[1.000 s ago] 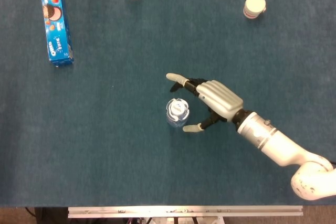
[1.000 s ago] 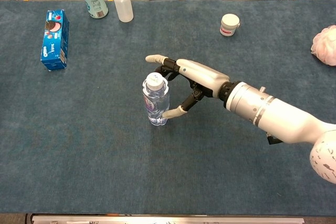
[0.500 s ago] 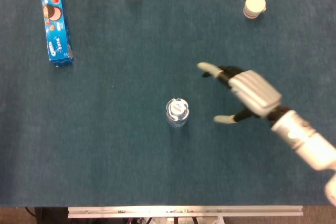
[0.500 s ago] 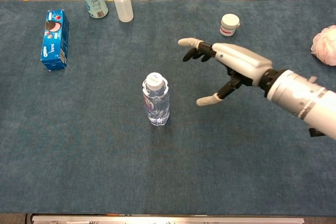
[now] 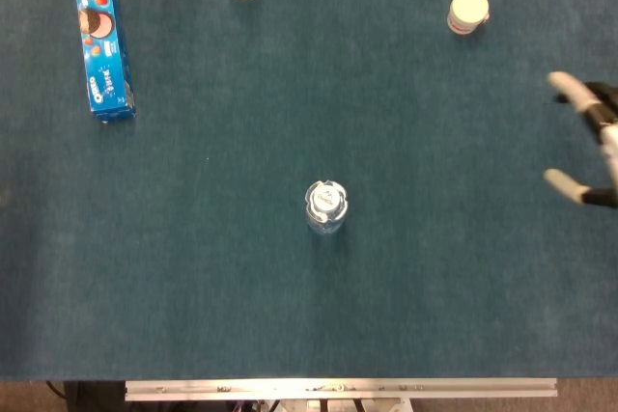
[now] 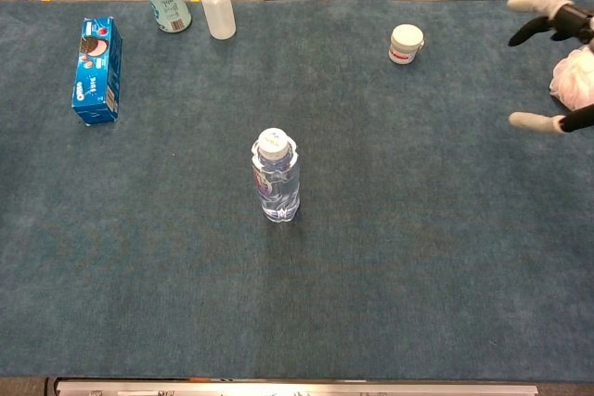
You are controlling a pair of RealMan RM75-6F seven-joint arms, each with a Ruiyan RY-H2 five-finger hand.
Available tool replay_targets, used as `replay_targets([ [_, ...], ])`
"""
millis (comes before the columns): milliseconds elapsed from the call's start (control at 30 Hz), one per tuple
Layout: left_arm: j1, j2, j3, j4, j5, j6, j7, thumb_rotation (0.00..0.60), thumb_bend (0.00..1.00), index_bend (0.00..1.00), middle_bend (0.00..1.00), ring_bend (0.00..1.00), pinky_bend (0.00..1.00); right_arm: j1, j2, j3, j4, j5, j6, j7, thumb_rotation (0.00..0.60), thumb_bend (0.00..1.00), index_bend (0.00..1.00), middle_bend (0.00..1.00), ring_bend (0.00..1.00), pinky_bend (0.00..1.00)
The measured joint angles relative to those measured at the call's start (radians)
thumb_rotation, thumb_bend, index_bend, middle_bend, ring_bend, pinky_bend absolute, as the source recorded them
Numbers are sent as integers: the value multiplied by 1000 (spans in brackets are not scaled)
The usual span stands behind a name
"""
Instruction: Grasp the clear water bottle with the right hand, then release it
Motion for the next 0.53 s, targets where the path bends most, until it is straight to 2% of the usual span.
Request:
replay_targets([
  [233,7,-2,3,-13,8,16,2,600,292,108,175,120,166,-96,51,-12,10,-2,93,3,600,153,140,313,180,222],
  [533,11,-1,11,-26,15,20,14,600,292,108,175,120,166,-151,63,-1,23,0,125,38,600,154,140,313,180,222],
])
